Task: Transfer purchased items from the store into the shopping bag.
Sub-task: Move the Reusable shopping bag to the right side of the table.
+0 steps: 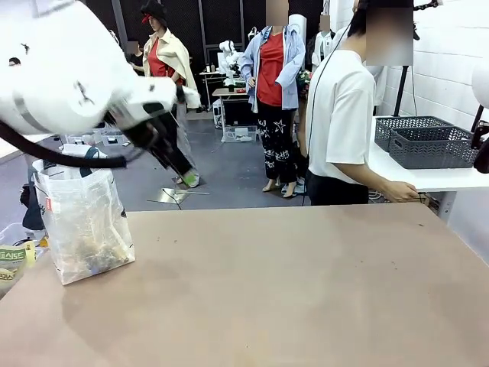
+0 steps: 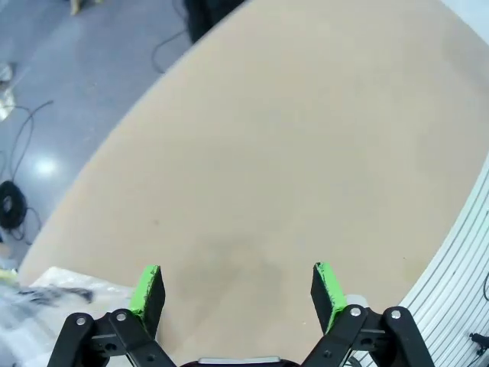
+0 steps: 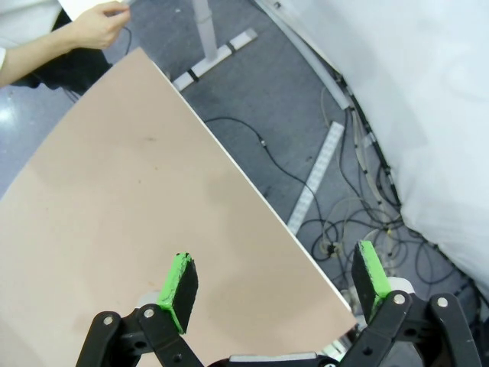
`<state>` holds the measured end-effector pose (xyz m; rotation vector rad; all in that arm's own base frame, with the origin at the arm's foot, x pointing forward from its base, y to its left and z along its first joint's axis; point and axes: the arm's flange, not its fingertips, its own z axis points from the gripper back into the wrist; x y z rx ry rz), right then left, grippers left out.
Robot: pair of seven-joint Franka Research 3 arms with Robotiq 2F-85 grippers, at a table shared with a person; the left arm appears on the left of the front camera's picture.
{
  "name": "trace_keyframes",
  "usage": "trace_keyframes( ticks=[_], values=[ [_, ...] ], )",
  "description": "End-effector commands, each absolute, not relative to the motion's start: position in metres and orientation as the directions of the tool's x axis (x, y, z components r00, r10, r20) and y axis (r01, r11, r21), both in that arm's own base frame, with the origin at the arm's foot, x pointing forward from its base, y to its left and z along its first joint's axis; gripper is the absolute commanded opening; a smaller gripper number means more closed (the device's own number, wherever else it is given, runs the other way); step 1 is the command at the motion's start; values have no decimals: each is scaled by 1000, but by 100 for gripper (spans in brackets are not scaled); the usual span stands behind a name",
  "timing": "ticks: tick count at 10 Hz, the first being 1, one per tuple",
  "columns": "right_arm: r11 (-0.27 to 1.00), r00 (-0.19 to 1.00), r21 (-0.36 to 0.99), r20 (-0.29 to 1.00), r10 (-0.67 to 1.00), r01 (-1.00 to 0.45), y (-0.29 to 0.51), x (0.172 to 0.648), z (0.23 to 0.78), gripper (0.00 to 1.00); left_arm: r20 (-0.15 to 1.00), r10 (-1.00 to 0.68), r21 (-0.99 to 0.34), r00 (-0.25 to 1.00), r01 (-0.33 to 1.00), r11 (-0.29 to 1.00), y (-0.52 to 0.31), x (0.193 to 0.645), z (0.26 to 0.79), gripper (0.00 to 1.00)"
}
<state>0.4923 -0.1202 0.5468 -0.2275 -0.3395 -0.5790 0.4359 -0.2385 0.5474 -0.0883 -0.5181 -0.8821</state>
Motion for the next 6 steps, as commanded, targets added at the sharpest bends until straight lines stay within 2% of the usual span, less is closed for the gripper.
trace_keyframes(
  ticks=[1,3,4,6],
  values=[
    [815,791,-135,373,-486,564,-121,491,547,100,453,-758,147,470,799,583,-232,438,537,100],
    [815,791,-135,373,-486,564,-121,491,547,100,417,-788,137,452,826,546,-236,443,525,100],
    [815,791,-135,373,-486,564,-121,491,547,100,436,-754,137,491,792,595,-247,435,526,100],
    [815,791,-135,373,-486,564,-121,491,547,100,436,-754,137,491,792,595,-247,435,526,100]
  ],
)
